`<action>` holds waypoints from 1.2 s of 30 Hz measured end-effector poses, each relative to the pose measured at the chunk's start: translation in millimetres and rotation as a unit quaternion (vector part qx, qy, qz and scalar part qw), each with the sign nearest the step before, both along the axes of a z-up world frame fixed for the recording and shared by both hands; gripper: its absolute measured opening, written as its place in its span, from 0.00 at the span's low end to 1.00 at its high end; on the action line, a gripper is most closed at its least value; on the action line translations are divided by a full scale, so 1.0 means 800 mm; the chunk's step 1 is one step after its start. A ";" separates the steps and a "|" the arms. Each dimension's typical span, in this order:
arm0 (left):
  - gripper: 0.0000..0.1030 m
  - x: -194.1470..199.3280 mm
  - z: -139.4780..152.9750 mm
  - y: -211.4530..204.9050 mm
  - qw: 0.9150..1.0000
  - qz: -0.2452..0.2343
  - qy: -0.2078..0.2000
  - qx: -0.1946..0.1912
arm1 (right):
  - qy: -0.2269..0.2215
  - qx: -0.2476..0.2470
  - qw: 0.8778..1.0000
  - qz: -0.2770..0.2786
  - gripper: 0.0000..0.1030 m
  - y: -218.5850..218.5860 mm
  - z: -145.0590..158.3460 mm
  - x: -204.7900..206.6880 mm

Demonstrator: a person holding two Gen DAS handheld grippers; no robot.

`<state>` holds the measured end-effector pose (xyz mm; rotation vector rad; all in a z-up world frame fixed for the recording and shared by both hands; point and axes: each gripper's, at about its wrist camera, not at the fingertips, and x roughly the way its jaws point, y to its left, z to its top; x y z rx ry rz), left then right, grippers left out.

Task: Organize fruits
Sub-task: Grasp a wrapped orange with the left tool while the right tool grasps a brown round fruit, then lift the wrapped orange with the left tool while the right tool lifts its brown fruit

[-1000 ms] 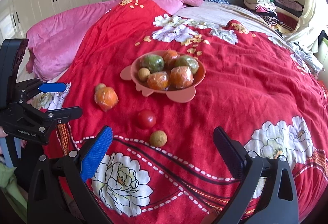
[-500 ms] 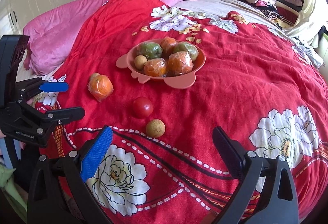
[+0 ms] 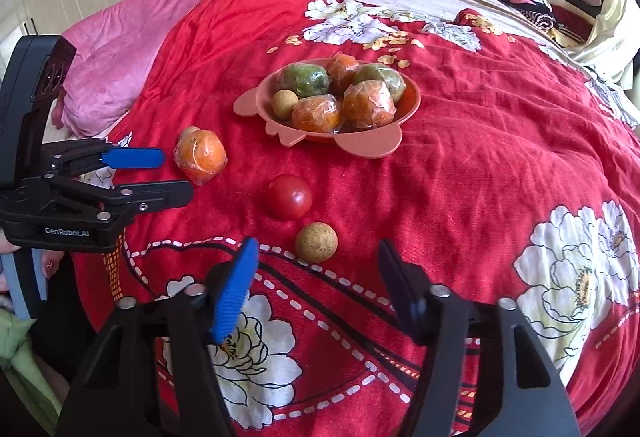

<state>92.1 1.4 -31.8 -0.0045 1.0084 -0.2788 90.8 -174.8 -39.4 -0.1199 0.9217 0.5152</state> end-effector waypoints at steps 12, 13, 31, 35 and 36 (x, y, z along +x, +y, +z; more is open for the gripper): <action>0.46 0.016 -0.001 0.001 1.000 -0.001 0.000 -0.012 | 0.016 -0.001 1.000 0.016 0.24 0.009 -0.017 0.013; 0.45 0.018 -0.002 0.000 1.000 -0.002 0.001 -0.013 | 0.016 0.001 1.000 0.016 0.24 0.008 -0.017 0.014; 0.33 0.048 -0.009 -0.017 1.000 -0.012 -0.009 0.009 | 0.019 0.010 1.000 0.012 0.22 0.007 -0.017 0.021; 0.33 0.050 -0.010 -0.019 1.000 -0.014 -0.009 0.009 | 0.019 0.014 1.000 0.011 0.22 0.006 -0.017 0.021; 0.33 0.050 -0.010 -0.019 1.000 -0.015 -0.009 0.008 | 0.019 0.014 1.000 0.011 0.22 0.006 -0.017 0.021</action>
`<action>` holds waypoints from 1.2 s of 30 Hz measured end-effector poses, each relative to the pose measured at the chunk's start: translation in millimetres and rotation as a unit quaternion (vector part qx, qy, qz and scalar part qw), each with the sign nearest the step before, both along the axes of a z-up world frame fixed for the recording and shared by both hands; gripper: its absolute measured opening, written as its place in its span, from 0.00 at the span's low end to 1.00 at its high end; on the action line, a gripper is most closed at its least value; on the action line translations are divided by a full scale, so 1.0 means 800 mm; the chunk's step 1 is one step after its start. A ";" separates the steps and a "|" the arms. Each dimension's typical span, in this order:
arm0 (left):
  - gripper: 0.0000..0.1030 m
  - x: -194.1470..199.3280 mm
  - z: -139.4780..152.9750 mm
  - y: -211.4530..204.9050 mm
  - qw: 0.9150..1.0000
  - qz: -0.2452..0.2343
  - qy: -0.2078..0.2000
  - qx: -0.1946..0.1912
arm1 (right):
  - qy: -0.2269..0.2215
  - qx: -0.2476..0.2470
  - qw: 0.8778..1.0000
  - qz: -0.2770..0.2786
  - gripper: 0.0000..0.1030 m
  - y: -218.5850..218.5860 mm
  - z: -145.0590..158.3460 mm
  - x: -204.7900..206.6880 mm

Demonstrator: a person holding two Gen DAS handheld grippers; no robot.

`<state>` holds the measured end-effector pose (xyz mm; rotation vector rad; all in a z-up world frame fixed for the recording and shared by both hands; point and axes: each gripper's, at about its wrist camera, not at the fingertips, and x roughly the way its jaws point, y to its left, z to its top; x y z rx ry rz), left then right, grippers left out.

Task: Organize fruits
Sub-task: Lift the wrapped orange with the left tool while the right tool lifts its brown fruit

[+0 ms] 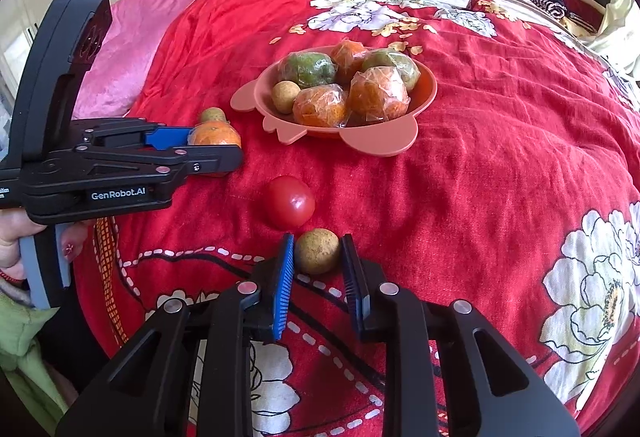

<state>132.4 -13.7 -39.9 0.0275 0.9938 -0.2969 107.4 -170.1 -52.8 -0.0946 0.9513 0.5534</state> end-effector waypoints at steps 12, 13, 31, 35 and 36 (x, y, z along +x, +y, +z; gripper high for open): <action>0.33 -0.014 0.021 -0.007 1.000 -0.017 -0.004 -0.017 | -0.011 0.013 1.000 -0.003 0.22 -0.006 0.016 -0.006; 0.33 -0.016 0.024 -0.007 1.000 -0.017 -0.006 -0.020 | -0.012 0.014 1.000 -0.003 0.22 -0.006 0.018 -0.006; 0.33 -0.021 0.061 -0.009 0.999 -0.014 -0.027 -0.021 | -0.045 0.033 0.998 -0.016 0.22 -0.022 0.058 -0.006; 0.33 -0.019 0.066 -0.010 0.999 -0.015 -0.030 -0.021 | -0.051 0.036 0.998 -0.017 0.22 -0.024 0.066 -0.003; 0.33 -0.018 0.066 -0.011 0.999 -0.015 -0.030 -0.021 | -0.053 0.036 0.998 -0.017 0.22 -0.024 0.068 -0.002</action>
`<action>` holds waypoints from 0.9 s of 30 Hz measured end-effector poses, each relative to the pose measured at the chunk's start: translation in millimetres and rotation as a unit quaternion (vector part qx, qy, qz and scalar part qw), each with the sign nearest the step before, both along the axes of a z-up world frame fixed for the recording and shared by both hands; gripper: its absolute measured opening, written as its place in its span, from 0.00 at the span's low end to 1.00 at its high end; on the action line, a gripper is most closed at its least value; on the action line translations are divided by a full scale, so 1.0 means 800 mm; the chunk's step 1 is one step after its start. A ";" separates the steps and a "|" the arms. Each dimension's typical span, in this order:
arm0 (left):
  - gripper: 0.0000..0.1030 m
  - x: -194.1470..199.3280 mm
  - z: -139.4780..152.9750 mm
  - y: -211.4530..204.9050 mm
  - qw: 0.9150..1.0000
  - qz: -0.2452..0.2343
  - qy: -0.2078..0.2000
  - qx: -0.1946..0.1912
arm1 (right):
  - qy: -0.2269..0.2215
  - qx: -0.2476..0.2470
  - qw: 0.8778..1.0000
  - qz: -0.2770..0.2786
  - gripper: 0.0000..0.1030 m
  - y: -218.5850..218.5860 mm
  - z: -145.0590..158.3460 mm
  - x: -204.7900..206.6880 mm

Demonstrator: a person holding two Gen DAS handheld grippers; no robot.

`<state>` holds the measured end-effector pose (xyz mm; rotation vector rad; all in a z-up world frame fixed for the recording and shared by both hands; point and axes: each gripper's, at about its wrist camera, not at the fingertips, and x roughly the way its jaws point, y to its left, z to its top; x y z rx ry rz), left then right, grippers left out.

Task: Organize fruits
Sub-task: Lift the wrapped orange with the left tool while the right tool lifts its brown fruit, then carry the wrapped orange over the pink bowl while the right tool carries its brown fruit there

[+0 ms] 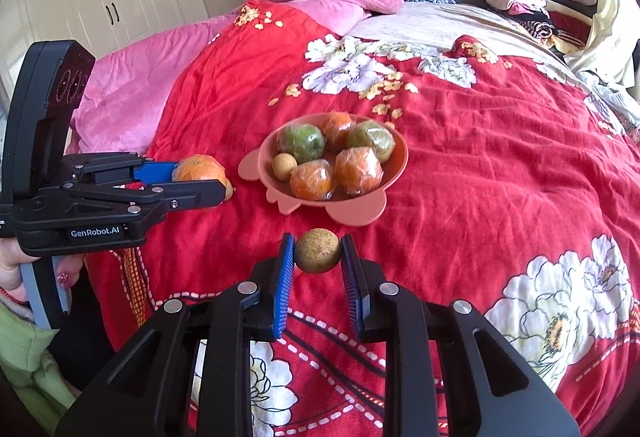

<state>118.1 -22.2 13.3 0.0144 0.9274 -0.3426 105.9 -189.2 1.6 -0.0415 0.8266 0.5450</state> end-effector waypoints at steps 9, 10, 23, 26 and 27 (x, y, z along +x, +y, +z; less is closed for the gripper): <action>0.33 0.011 0.005 -0.001 1.000 0.003 -0.002 0.001 | -0.014 0.002 1.000 -0.006 0.22 -0.003 0.016 0.017; 0.33 0.013 0.006 -0.001 1.000 0.002 -0.002 0.001 | -0.015 0.002 1.000 -0.007 0.22 -0.004 0.017 0.019; 0.33 0.035 0.010 -0.009 1.000 -0.002 -0.004 0.006 | -0.033 0.005 0.999 -0.018 0.22 -0.012 0.035 0.050; 0.33 0.039 0.007 -0.011 1.000 -0.003 -0.002 0.005 | -0.035 0.006 0.999 -0.021 0.22 -0.014 0.038 0.058; 0.33 0.042 0.006 -0.012 1.000 -0.003 -0.001 0.005 | -0.035 0.006 0.999 -0.023 0.22 -0.014 0.039 0.060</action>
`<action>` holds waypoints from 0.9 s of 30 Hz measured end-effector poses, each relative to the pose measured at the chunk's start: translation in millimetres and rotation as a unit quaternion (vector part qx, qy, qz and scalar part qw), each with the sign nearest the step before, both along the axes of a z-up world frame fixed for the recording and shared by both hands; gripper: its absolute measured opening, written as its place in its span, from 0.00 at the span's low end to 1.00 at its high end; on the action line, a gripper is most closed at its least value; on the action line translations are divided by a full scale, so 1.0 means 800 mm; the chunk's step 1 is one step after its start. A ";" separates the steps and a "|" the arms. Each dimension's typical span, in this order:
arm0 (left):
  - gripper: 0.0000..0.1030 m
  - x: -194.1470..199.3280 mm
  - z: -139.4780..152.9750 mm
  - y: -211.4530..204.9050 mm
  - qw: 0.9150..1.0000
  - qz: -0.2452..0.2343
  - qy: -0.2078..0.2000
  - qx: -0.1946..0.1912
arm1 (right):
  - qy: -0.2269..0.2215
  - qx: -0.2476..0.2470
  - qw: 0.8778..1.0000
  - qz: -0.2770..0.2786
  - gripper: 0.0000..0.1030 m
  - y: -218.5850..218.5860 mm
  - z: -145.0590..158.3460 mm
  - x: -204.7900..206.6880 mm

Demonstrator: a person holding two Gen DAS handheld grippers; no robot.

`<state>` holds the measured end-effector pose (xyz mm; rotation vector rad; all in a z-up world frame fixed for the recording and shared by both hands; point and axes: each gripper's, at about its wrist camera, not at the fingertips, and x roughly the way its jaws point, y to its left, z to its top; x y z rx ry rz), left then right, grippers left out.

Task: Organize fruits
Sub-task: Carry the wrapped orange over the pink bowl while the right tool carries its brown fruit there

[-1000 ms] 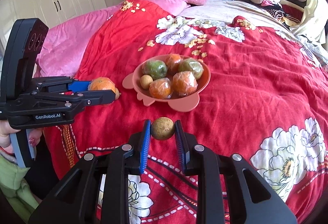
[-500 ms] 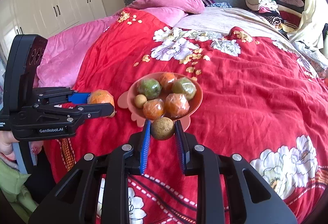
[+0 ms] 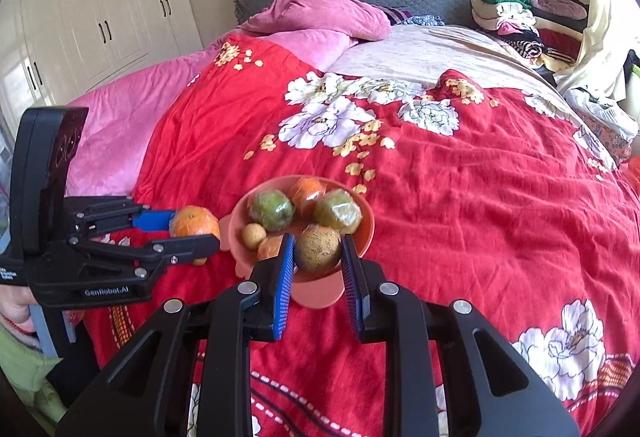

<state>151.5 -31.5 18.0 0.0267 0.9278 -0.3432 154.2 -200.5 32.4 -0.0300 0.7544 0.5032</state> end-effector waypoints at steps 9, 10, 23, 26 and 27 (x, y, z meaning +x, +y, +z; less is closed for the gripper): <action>0.33 0.015 -0.011 -0.003 1.000 -0.001 0.009 0.004 | 0.001 0.002 1.000 -0.003 0.22 0.000 -0.002 0.022; 0.33 0.016 -0.012 -0.002 1.000 -0.001 0.009 0.004 | 0.002 0.002 1.000 -0.003 0.22 0.000 -0.002 0.025; 0.33 0.030 -0.033 -0.005 1.000 0.001 0.020 0.009 | 0.013 -0.002 1.000 -0.008 0.22 0.000 -0.018 0.053; 0.33 0.034 -0.036 -0.004 1.000 0.001 0.022 0.009 | 0.016 -0.002 1.000 -0.009 0.22 0.000 -0.022 0.059; 0.33 0.035 -0.037 -0.004 1.000 0.001 0.023 0.009 | 0.017 -0.003 1.000 -0.009 0.22 0.000 -0.023 0.060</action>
